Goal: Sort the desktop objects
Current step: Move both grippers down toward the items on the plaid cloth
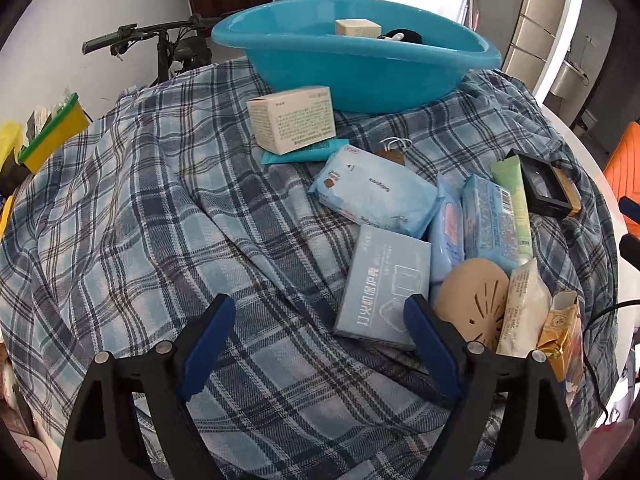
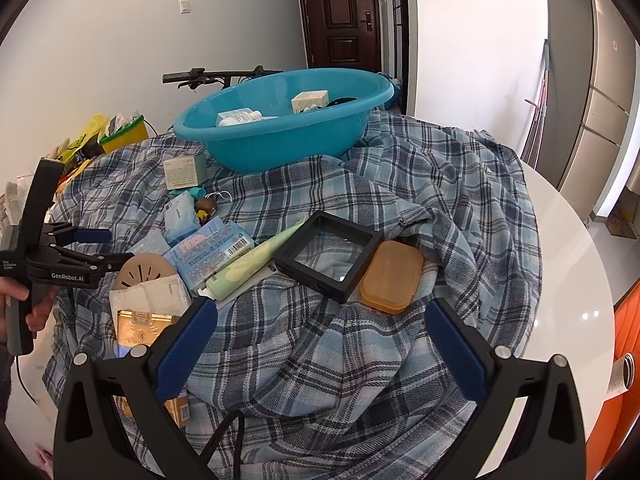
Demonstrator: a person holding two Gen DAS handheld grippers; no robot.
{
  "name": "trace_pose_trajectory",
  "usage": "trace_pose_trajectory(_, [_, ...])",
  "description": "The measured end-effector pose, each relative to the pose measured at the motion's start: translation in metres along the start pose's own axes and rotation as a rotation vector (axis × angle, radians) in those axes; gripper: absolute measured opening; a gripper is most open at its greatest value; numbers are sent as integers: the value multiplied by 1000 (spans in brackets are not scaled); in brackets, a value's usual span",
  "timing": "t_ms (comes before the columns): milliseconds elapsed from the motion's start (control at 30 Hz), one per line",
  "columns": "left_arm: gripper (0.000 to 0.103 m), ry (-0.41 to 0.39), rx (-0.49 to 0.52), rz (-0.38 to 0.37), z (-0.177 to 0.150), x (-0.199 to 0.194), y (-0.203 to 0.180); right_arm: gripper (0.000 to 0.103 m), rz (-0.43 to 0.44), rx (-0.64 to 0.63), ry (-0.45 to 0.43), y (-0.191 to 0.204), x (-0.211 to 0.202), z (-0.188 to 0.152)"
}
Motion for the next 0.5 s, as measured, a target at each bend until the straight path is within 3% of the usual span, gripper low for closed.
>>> trace_pose_trajectory(233, [87,20,30,-58,0,-4,-18,103,-14,-5,3,-3,3,0])
trace_pose_trajectory(500, [87,80,127,-60,1,3,-26,103,-23,10,10,-8,3,-4])
Point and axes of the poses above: each gripper's, at about its wrist camera, not at the fingertips, and x roughly the way its jaws point, y to its left, z to its top, the point moved 10 cm from there along x, roughly the way its jaws point, and after that the axes turned 10 degrees about -x, right-handed, at the moved point
